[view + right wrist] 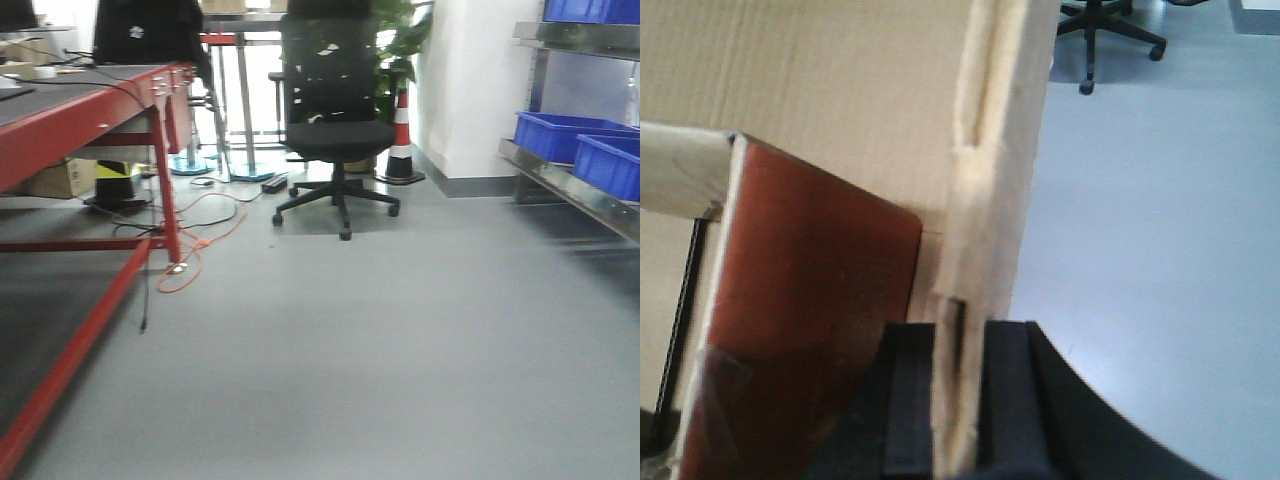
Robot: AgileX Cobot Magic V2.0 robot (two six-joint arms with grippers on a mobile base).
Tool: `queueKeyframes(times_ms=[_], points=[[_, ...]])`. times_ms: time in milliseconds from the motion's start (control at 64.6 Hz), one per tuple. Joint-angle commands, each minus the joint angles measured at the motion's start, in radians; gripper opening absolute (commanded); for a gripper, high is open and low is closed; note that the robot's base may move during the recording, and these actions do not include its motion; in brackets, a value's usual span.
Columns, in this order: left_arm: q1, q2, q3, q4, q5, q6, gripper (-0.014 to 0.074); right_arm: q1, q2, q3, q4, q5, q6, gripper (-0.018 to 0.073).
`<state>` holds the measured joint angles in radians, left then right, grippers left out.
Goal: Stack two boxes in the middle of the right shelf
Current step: 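Drive the base past the red table toward the steel shelf rack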
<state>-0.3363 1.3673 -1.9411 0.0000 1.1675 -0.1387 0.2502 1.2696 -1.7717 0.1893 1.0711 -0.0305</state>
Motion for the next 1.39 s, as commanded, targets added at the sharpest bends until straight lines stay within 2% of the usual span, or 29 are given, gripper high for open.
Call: queueKeyframes(times_ms=[0, 1379], points=[[0.004, -0.017, -0.014, 0.012, -0.061, 0.004, -0.0111, -0.004, -0.013, -0.01, -0.025, -0.038, -0.011, -0.0154], [0.004, -0.017, -0.014, 0.012, -0.061, 0.004, -0.0111, -0.004, -0.013, -0.01, -0.025, -0.038, -0.011, -0.0154]])
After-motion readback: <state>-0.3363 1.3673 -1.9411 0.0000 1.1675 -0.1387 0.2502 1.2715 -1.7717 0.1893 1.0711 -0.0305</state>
